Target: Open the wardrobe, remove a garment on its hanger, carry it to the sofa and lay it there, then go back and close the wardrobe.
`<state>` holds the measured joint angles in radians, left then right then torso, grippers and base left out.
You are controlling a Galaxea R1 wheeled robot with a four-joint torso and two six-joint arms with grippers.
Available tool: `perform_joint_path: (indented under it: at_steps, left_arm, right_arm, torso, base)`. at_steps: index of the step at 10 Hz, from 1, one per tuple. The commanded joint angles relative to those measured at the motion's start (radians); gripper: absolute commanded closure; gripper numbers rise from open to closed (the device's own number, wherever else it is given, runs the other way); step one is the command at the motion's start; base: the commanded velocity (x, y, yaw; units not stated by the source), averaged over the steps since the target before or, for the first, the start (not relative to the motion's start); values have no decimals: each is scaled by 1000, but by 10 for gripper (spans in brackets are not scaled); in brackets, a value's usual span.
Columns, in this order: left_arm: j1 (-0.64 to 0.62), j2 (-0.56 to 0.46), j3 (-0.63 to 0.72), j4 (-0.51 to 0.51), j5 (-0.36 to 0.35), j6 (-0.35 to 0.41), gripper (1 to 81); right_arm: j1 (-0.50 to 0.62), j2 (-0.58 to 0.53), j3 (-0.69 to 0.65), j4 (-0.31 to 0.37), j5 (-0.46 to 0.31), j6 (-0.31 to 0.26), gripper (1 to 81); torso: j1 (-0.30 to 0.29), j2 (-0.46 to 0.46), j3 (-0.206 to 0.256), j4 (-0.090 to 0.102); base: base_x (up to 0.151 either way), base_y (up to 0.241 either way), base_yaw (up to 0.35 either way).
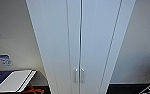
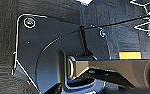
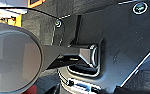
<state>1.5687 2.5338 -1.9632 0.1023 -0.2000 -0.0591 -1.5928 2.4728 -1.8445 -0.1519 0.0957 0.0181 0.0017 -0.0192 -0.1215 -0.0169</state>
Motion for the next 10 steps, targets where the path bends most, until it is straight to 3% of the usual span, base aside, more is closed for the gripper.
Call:
perform_joint_path:
  at_steps: [1,4,10]
  left_arm:
    - [-98,-141,171,16,51,-5,10]
    - [-193,-314,389,17,53,1,10]
    - [-420,-539,642,14,65,-4,10]
  right_arm:
    - [128,-170,242,-1,-57,3,10]
    - [237,-309,424,-3,-53,6,10]
    - [525,-518,716,12,-54,45,10]
  torso:
    - [0,0,0,0]
    - [0,0,0,0]
    - [0,0,-1,0]
  base:
    - [0,0,0]
    - [0,0,0]
    - [0,0,0]
